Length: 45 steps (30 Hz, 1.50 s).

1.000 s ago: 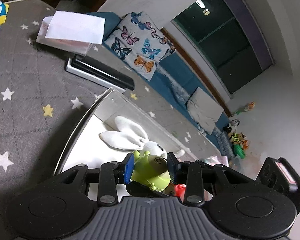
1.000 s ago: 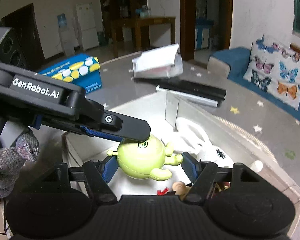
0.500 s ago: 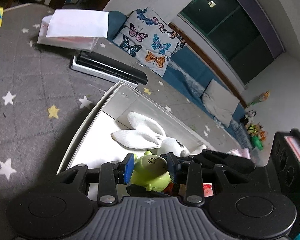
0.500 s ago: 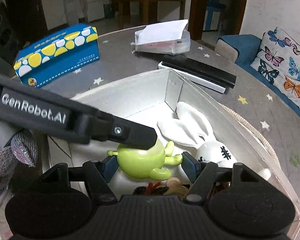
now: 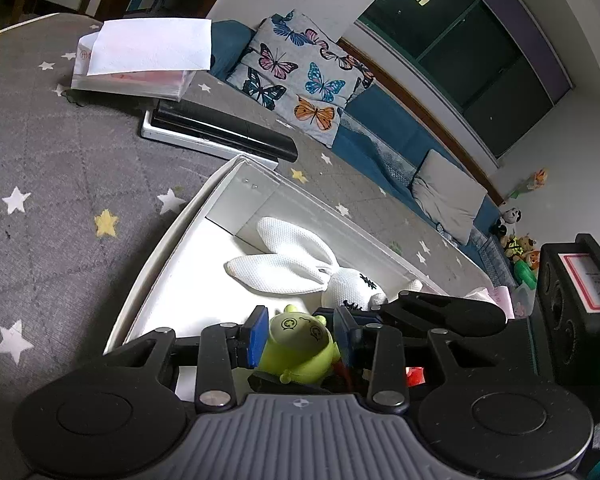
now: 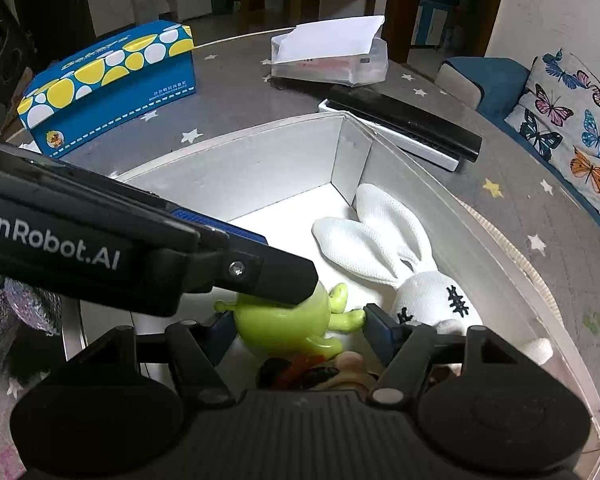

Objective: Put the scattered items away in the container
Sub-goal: 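Lower the green alien toy into the box and open the left gripper, then move the left tool back toward the beige peanut-shaped toy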

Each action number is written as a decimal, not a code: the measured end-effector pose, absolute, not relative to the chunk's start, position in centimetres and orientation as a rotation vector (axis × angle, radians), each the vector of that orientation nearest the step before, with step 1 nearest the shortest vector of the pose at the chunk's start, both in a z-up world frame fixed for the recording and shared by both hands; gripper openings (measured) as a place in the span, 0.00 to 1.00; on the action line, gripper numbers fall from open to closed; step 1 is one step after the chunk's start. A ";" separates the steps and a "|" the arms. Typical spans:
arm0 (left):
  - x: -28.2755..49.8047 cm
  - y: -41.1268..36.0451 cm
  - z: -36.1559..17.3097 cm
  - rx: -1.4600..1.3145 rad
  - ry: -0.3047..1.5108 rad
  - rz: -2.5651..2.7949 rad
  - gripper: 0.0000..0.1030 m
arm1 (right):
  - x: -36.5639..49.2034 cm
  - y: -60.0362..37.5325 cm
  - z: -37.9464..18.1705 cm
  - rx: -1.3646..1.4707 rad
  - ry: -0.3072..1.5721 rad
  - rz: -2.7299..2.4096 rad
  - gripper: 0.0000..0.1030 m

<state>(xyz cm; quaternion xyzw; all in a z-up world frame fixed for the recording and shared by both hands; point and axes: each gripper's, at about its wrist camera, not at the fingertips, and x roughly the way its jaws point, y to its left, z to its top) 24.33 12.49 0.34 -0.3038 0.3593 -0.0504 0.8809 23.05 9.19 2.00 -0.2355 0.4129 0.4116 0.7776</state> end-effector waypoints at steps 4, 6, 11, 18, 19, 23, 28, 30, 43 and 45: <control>24.3 12.5 0.3 -0.634 0.749 -0.105 0.37 | 23.0 9.2 2.0 -0.511 0.893 0.890 0.68; 24.3 12.5 0.4 -0.633 0.746 -0.105 0.37 | 23.0 9.1 2.1 -0.507 0.890 0.893 0.68; 24.0 12.6 0.6 -0.632 0.732 -0.104 0.37 | 22.7 8.7 2.8 -0.492 0.868 0.897 0.76; 23.2 12.7 1.2 -0.633 0.717 -0.100 0.37 | 21.9 7.7 4.4 -0.456 0.831 0.898 0.76; 23.1 12.6 1.3 -0.632 0.715 -0.101 0.37 | 21.7 7.5 4.7 -0.448 0.823 0.897 0.76; 22.2 12.2 2.0 -0.628 0.701 -0.113 0.37 | 20.4 6.3 5.9 -0.413 0.782 0.894 0.76; 20.7 11.3 3.1 -0.611 0.677 -0.138 0.37 | 18.1 4.7 7.3 -0.382 0.730 0.874 0.77; 19.8 10.8 3.5 -0.601 0.666 -0.144 0.37 | 17.2 4.1 7.7 -0.372 0.713 0.862 0.79; 13.5 6.9 4.7 -0.531 0.634 -0.205 0.37 | 8.4 -0.5 8.6 -0.285 0.600 0.777 0.80; 12.6 6.3 4.6 -0.518 0.632 -0.215 0.37 | 7.1 -1.1 8.2 -0.282 0.586 0.754 0.81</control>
